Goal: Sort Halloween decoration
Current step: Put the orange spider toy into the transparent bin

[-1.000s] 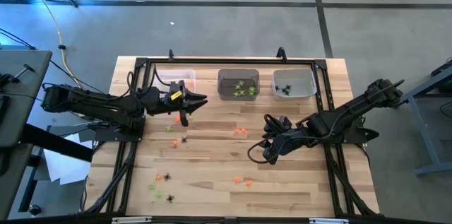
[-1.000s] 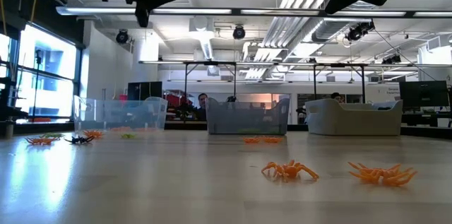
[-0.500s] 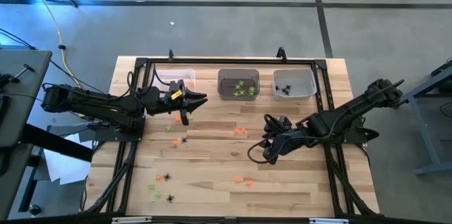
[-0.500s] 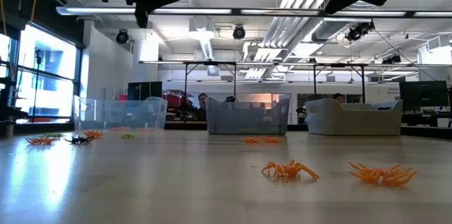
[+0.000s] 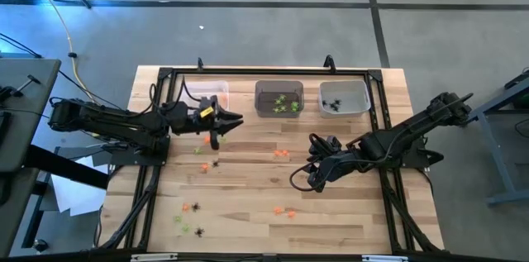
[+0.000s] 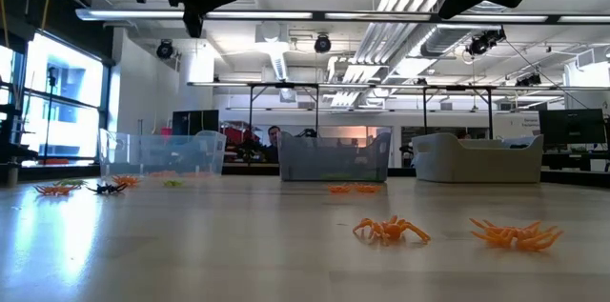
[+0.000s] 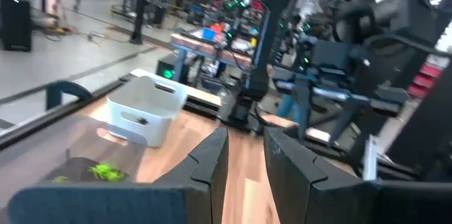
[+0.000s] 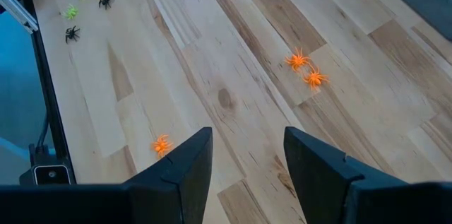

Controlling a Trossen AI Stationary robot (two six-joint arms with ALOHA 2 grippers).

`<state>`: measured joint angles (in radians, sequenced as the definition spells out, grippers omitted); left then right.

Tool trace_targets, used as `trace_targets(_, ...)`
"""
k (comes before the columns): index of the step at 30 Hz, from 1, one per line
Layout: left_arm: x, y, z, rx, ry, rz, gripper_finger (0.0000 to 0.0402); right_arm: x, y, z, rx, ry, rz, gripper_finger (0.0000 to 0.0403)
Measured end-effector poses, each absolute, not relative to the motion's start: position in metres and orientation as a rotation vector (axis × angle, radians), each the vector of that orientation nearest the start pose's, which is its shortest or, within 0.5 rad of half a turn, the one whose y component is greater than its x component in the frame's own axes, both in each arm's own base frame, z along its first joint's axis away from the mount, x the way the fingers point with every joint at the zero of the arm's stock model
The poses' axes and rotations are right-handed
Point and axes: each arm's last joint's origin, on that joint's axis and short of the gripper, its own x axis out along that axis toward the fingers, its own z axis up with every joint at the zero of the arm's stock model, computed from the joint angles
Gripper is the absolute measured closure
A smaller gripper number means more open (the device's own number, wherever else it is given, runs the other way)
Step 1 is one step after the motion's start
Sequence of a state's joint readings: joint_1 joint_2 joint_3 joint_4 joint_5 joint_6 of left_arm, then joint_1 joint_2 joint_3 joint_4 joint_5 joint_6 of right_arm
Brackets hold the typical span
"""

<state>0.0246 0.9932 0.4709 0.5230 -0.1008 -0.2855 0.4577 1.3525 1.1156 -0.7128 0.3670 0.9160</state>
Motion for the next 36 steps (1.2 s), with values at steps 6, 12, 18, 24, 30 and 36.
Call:
trace_targets(6,0.218,0.000,0.243,-0.294,0.079,0.086,0.0323,0.247,0.110,0.285,0.477,0.821,-0.311,0.0231)
trace_targets(12,0.229,-0.010,0.227,-0.306,0.157,0.052,0.0323,0.247,0.110,0.285,0.477,0.821,-0.311,0.0231)
trace_targets(18,0.237,-0.016,0.214,-0.319,0.212,0.050,0.0323,0.247,0.110,0.285,0.476,0.821,-0.311,0.0231)
trace_targets(24,0.241,-0.026,0.201,-0.322,0.290,-0.017,0.0323,0.247,0.110,0.285,0.476,0.821,-0.311,0.0231)
trace_targets(30,0.244,-0.037,0.189,-0.301,0.370,-0.085,0.0323,0.247,0.110,0.285,0.476,0.821,-0.311,0.0231)
trace_targets(36,0.251,-0.048,0.182,-0.298,0.404,-0.111,0.0323,0.247,0.110,0.285,0.476,0.821,-0.310,0.0231)
